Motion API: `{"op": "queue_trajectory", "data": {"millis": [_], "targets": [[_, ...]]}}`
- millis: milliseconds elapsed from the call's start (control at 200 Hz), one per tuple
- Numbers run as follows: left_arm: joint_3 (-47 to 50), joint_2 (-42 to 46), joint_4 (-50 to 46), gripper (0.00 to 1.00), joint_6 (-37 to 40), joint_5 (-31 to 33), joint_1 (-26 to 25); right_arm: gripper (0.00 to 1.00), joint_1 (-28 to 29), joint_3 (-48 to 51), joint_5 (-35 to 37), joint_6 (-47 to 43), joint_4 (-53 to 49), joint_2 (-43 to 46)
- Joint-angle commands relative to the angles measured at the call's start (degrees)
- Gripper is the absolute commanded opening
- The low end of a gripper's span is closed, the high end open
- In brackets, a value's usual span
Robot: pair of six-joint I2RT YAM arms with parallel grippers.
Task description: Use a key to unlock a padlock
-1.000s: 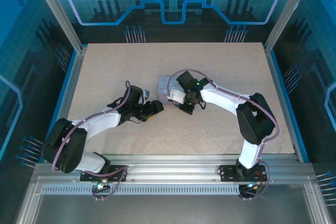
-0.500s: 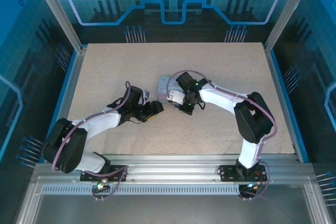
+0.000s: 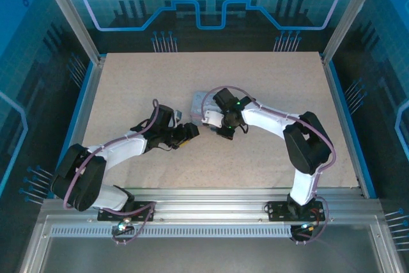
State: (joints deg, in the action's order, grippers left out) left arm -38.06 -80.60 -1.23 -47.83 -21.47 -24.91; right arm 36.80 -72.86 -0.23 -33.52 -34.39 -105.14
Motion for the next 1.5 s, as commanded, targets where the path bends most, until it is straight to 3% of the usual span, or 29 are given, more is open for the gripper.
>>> {"op": "queue_trajectory", "data": {"millis": [0,1496], "targets": [[0.89,1.08,-0.93,0.67,0.69,-1.03,0.48,0.0,0.54,-1.03,-0.36,-1.53,1.39,-1.17],[0.97,3.03,-2.79,0.67,1.0,-0.15,0.47,0.0,3.72,-4.35,1.09,-4.99,4.79,-3.58]]}}
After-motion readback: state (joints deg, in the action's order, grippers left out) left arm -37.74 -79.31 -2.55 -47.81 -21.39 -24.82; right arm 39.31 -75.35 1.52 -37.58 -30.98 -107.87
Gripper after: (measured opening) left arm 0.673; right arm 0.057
